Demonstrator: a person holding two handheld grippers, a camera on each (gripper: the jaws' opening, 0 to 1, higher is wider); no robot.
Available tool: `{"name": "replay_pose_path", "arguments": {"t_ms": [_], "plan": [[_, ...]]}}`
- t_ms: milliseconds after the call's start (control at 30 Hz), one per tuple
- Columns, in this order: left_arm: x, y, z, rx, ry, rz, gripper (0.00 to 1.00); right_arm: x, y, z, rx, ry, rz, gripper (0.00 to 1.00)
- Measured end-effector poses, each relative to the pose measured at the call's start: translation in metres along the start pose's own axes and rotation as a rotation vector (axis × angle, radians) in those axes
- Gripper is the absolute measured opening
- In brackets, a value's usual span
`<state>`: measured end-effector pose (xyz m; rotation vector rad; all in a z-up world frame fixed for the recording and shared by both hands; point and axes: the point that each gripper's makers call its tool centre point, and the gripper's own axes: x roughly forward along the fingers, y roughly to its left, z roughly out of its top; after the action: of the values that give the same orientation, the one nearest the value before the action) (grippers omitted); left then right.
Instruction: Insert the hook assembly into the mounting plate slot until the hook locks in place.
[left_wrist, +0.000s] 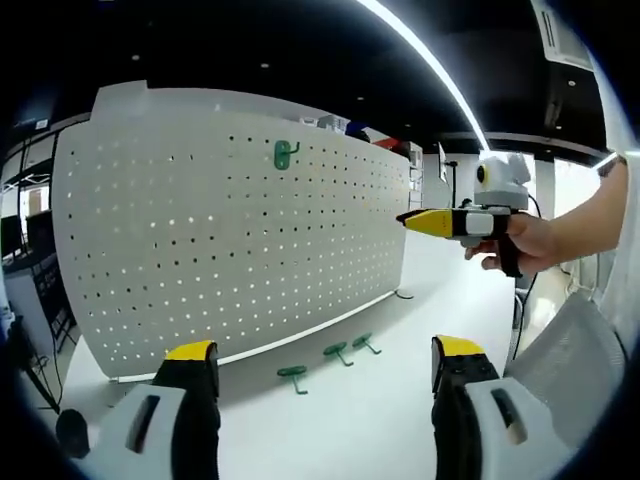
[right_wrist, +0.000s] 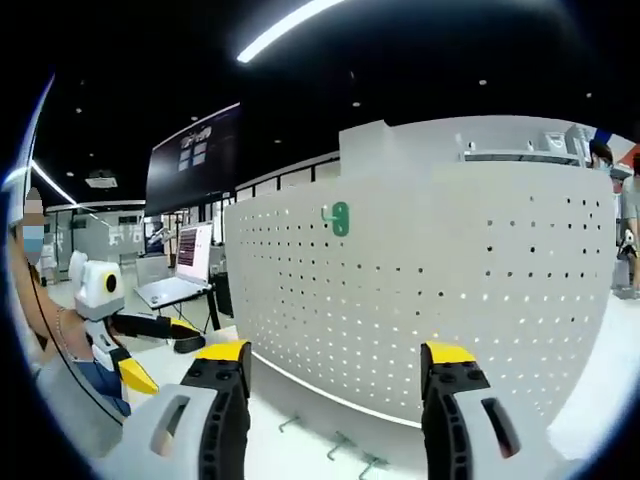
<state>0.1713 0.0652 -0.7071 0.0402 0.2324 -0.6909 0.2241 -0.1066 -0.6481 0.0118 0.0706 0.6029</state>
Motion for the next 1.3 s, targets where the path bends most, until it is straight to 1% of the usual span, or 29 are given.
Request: {"name": "replay_pose_path", "arguments": {"t_ms": [367, 500, 733, 833, 933, 1067, 1300], "plan": [[-0.005, 0.001, -0.007, 0.002, 0.017, -0.001, 0.9, -0.02, 0.0, -0.019, 0.013, 0.028, -0.003, 0.68], [-0.007, 0.0, -0.009, -0.002, 0.02, -0.004, 0.9, -0.027, 0.001, -0.029, 0.037, 0.041, -0.006, 0.69], [-0.009, 0.002, -0.01, -0.004, 0.02, -0.005, 0.9, -0.039, -0.001, -0.039, 0.048, 0.056, -0.019, 0.69], [-0.01, 0.001, -0.012, 0.0, 0.031, -0.008, 0.9, -0.046, -0.001, -0.044, 0.047, 0.068, -0.023, 0.7], [-0.011, 0.001, -0.013, -0.004, 0.033, -0.009, 0.9, -0.052, -0.002, -0.047, 0.061, 0.066, -0.026, 0.7], [-0.014, 0.001, -0.016, -0.002, 0.04, -0.008, 0.9, -0.058, -0.002, -0.056, 0.054, 0.093, -0.029, 0.7], [-0.018, 0.003, -0.023, -0.007, 0.052, -0.003, 0.9, -0.071, -0.006, -0.066, 0.055, 0.123, -0.039, 0.71]]}}
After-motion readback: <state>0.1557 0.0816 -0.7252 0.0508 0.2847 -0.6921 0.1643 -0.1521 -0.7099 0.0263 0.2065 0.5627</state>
